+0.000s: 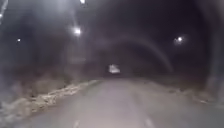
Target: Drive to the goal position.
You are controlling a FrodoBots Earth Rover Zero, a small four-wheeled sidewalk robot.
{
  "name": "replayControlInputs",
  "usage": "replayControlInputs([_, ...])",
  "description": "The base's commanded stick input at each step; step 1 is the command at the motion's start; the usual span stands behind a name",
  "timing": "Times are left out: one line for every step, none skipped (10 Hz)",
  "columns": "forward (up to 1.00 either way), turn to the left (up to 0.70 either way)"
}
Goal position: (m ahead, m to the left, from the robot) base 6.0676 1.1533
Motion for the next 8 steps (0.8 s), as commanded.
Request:
replayControlInputs([1.0, 0.0])
replayControlInputs([1.0, 0.0])
replayControlInputs([1.0, 0.0])
replayControlInputs([1.0, 0.0])
replayControlInputs([1.0, 0.0])
replayControlInputs([1.0, 0.0])
replayControlInputs([1.0, 0.0])
replayControlInputs([1.0, 0.0])
